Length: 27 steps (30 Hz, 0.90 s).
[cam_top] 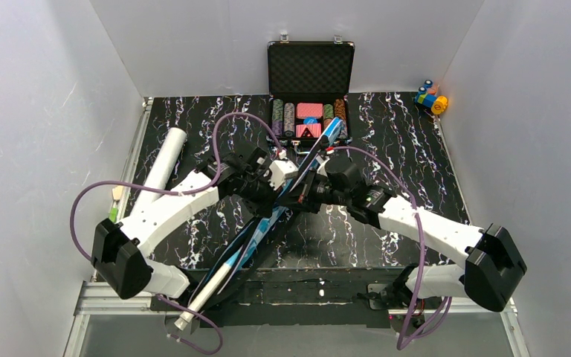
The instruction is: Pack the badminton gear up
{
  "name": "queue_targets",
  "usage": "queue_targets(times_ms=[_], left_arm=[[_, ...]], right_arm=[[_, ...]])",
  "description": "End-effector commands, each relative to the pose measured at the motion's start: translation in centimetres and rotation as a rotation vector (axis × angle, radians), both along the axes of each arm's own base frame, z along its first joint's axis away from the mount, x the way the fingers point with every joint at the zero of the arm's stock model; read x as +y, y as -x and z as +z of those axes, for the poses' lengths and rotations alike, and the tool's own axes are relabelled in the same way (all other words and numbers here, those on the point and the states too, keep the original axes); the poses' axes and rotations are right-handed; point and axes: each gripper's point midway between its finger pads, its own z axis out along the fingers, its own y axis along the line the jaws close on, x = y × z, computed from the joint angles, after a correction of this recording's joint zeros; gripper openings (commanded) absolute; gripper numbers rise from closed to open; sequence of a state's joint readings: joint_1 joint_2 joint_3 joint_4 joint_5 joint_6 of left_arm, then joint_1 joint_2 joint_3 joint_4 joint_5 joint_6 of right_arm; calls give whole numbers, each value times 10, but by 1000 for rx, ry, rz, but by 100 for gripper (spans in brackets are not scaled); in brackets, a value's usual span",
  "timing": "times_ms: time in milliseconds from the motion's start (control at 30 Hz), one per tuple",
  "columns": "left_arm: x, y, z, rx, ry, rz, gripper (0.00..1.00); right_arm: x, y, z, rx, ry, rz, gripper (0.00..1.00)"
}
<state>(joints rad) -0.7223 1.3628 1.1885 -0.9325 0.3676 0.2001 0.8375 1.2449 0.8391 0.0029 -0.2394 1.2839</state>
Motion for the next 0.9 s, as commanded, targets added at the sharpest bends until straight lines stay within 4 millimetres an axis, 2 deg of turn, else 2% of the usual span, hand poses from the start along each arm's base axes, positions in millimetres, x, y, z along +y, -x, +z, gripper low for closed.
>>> queue_targets(times_ms=[0, 100, 133, 300, 467, 567, 700, 867], left_arm=[[-21, -17, 37, -49, 95, 0, 17], [-22, -20, 53, -22, 128, 10, 41], [-22, -20, 59, -17, 141, 11, 43], [-17, -26, 87, 30, 228, 31, 45], [-17, -55, 104, 98, 352, 104, 39], [-31, -67, 105, 149, 400, 103, 38], [-49, -74, 94, 275, 433, 88, 40], [-60, -67, 74, 282, 398, 18, 43]], right_arm=[[8, 12, 8, -11, -38, 55, 1], [3, 9, 13, -39, -28, 28, 1], [2, 8, 13, -45, -27, 25, 1], [3, 10, 9, -35, -22, 35, 1], [5, 11, 10, -30, -37, 43, 1], [7, 12, 15, -46, -37, 50, 1], [9, 14, 22, -72, -27, 58, 1], [8, 13, 24, -85, -16, 54, 1]])
